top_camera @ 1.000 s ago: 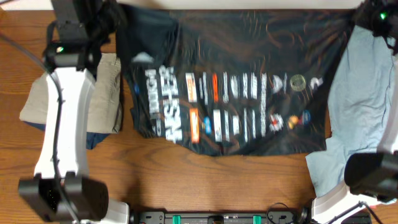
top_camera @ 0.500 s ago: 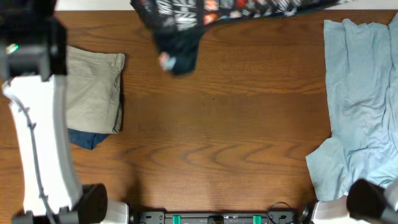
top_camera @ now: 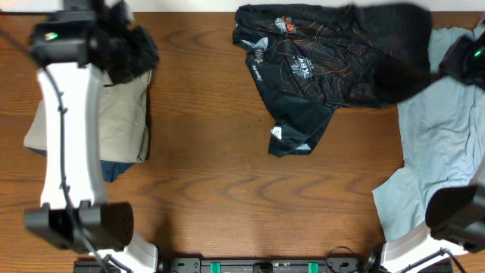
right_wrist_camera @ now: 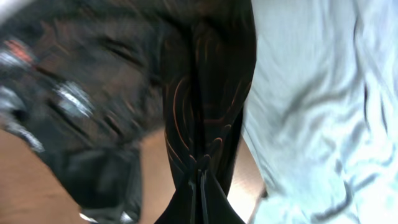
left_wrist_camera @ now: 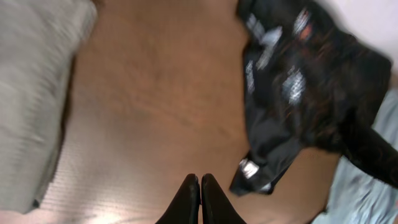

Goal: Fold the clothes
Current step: 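Lay the jersey down on the table and smooth it with the left gripper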

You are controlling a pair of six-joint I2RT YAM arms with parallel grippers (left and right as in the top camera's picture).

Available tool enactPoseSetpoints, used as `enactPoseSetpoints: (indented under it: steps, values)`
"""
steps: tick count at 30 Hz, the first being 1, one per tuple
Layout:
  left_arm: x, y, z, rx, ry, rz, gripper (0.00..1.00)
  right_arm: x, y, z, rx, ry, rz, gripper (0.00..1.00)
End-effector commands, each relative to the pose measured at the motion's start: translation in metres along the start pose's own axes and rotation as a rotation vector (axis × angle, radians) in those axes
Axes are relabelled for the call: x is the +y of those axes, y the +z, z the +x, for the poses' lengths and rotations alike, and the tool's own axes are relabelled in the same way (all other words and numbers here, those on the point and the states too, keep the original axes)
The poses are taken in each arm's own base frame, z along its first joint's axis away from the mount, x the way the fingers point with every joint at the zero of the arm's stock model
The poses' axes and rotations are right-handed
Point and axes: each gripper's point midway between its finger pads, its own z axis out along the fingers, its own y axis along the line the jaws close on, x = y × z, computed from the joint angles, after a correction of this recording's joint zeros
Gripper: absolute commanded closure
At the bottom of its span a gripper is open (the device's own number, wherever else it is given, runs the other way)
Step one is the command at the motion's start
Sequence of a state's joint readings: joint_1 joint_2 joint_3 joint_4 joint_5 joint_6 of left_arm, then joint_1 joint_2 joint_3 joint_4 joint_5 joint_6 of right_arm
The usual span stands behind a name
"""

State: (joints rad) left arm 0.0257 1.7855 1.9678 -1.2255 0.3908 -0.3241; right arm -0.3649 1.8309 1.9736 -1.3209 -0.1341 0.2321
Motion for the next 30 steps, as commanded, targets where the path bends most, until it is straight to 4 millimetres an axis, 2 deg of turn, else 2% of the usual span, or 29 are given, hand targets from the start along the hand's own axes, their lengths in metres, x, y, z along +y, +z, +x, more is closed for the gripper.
enactPoseSetpoints:
  steps: [1, 3, 4, 6, 13, 17, 20, 22, 26, 30]
  values:
    - [-0.011, 0.032, 0.022, 0.094, 0.07, 0.012, 0.94, -0.01, -0.003, 0.008, 0.003, -0.027, 0.062, 0.99]
    - [-0.015, 0.056, 0.033, 0.146, 0.088, 0.005, 0.93, -0.016, 0.002, 0.015, 0.026, -0.025, 0.088, 0.99]
    - [-0.017, 0.068, 0.04, 0.172, 0.098, 0.002, 0.88, -0.018, 0.003, 0.016, 0.032, -0.025, 0.095, 0.99]
    - [-0.023, 0.092, 0.054, 0.228, 0.123, -0.006, 0.69, -0.02, 0.005, 0.018, 0.041, -0.028, 0.108, 0.99]
    - [-0.051, 0.167, 0.112, 0.415, 0.234, -0.038, 0.48, -0.022, 0.005, 0.019, 0.043, -0.031, 0.118, 0.99]
    - [-0.066, 0.21, 0.143, 0.484, 0.291, -0.031, 0.41, -0.022, 0.004, 0.02, 0.048, -0.031, 0.119, 0.99]
    - [-0.086, 0.235, 0.164, 0.529, 0.314, 0.052, 0.38, -0.022, 0.004, 0.02, 0.047, -0.031, 0.119, 0.99]
    - [-0.097, 0.249, 0.174, 0.545, 0.316, 0.094, 0.38, -0.022, 0.004, 0.02, 0.047, -0.031, 0.119, 0.99]
    - [-0.106, 0.275, 0.184, 0.538, 0.277, 0.096, 0.34, -0.022, 0.004, 0.02, 0.047, -0.031, 0.119, 0.99]
    - [-0.126, 0.289, 0.199, 0.544, 0.262, 0.15, 0.33, -0.022, 0.004, 0.02, 0.046, -0.031, 0.118, 0.99]
